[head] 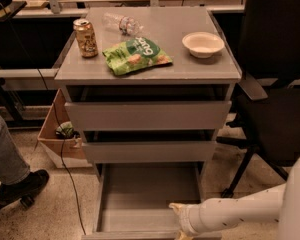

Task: Close bottom drawer

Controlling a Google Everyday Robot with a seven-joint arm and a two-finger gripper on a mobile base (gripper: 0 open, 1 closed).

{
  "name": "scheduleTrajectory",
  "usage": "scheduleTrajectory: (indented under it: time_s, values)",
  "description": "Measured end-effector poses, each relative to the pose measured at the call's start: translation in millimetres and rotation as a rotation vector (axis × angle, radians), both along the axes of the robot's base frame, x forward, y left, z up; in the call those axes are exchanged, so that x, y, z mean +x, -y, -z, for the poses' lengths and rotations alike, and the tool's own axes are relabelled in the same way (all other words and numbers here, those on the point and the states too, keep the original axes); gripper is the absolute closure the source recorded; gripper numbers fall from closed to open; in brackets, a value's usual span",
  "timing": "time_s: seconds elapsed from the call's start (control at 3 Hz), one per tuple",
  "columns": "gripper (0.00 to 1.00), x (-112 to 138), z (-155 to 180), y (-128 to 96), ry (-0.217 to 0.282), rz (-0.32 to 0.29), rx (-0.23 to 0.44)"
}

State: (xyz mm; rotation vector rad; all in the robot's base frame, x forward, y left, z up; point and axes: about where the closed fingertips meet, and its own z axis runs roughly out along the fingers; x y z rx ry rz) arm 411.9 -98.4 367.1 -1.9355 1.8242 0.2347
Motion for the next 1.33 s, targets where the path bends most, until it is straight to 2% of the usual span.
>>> scheduleTrajectory:
  time_s: [0.33, 1.0, 1.33]
  values:
    - [0.0, 1, 42, 10, -0.001, 0.008, 0.008]
    - [0.0, -5, 138, 17, -0.001, -0.003, 0.039]
    - [0.0, -1, 170, 18, 0.016, -0.009, 0.053]
